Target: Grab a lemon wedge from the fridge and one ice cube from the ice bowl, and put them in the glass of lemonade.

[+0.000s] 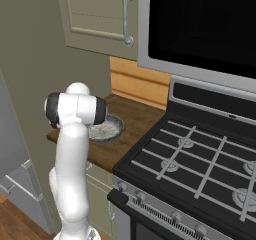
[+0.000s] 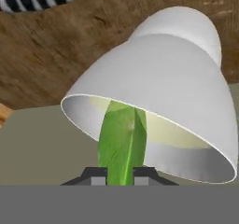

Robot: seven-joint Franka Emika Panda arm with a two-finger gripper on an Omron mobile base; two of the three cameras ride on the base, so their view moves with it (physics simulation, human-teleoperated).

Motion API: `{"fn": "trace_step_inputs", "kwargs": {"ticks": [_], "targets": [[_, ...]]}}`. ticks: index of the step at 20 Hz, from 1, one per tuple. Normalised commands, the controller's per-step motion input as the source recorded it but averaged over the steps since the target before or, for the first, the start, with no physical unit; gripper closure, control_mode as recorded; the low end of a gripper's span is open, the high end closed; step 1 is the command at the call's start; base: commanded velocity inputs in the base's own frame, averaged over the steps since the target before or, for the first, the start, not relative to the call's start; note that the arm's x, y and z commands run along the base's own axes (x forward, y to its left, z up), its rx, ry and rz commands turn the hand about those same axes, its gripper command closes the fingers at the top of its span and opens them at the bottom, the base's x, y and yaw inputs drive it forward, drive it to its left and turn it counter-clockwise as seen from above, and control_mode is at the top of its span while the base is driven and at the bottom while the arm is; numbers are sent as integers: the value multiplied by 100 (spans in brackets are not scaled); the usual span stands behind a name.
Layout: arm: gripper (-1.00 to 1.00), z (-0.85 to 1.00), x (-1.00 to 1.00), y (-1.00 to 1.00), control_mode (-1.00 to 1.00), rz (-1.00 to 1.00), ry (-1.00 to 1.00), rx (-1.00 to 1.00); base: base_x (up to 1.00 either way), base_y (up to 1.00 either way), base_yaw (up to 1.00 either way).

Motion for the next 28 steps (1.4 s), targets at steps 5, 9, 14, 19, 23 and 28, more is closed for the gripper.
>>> {"fn": "trace_step_inputs", "kwargs": {"ticks": [5, 9, 14, 19, 23, 28], "targets": [[-100, 33, -2, 0, -100, 0, 0, -1, 0, 0, 0], [-100, 5, 3, -18, -100, 0, 1, -7, 0, 0, 0], [-100, 0, 0, -55, -100, 0, 1, -11, 0, 0, 0], [-100, 72, -61, -51, -100, 0, -4, -3, 0, 0, 0], [-100, 99, -78, -64, -100, 0, -2, 0, 0, 0, 0], [-100, 100, -71, -47, -100, 0, -11, -3, 0, 0, 0]]}}
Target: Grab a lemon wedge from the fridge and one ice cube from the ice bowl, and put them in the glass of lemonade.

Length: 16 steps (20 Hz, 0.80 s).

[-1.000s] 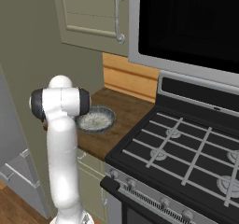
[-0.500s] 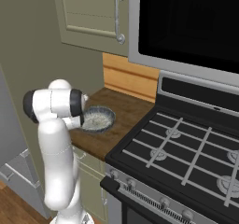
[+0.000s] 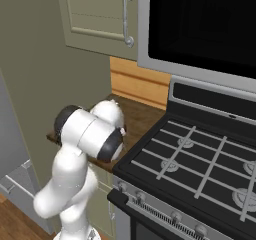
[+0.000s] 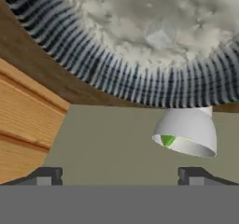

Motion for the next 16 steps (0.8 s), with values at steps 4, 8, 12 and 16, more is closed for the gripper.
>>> {"fn": "trace_step_inputs", "kwargs": {"ticks": [4, 8, 12, 16], "targets": [[-100, 100, -92, -9, -100, 0, -16, -8, 0, 0, 0], [-100, 100, -91, 0, -100, 0, -8, -12, 0, 0, 0], [-100, 100, -100, 0, -100, 0, 0, -13, 0, 0, 0], [-100, 100, -84, -21, -100, 0, 0, -13, 0, 0, 0]]}}
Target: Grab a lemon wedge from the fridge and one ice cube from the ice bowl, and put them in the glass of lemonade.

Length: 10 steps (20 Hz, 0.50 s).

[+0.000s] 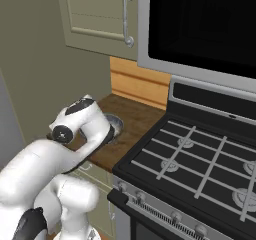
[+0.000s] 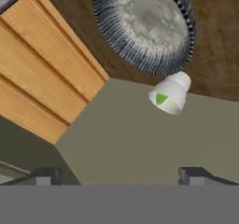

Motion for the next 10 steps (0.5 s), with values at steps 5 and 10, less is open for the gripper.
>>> {"fn": "trace_step_inputs", "kwargs": {"ticks": [5, 10], "targets": [[-100, 96, -85, -26, -100, 0, 6, -10, 0, 0, 0], [-100, 47, -69, -32, -100, 1, 30, 11, 0, 0, 0]]}}
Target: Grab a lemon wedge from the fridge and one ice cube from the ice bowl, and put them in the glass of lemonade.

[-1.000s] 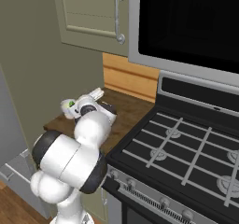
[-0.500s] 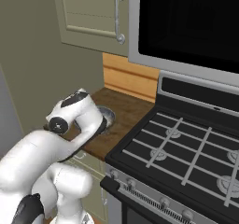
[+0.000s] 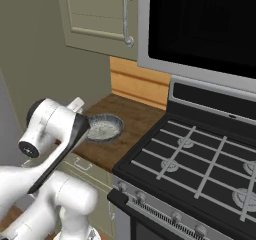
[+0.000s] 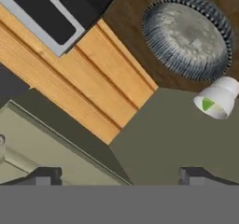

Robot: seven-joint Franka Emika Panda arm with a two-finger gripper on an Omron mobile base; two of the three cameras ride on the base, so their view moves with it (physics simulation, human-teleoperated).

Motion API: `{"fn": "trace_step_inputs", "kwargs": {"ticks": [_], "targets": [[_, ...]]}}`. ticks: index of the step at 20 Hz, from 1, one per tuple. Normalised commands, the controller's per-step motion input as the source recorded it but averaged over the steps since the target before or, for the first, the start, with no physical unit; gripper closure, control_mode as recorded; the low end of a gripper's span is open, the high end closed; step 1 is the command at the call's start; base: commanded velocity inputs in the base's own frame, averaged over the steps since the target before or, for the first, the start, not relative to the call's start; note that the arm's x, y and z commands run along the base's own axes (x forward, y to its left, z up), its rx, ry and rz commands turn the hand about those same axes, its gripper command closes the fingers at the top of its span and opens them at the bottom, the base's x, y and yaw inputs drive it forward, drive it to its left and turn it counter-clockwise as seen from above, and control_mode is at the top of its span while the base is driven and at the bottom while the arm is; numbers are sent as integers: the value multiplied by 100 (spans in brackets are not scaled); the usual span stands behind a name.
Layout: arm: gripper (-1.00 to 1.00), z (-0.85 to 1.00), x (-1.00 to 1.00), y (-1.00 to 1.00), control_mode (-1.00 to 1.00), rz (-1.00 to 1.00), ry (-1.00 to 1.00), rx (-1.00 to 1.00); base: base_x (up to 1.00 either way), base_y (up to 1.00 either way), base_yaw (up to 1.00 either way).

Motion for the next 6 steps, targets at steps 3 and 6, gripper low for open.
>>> {"fn": "trace_step_inputs", "kwargs": {"ticks": [3, 6], "targets": [[-100, 75, -34, -10, -100, 3, 39, 71, 0, 0, 0], [-100, 100, 0, 4, -100, 1, 37, 86, 0, 0, 0]]}}
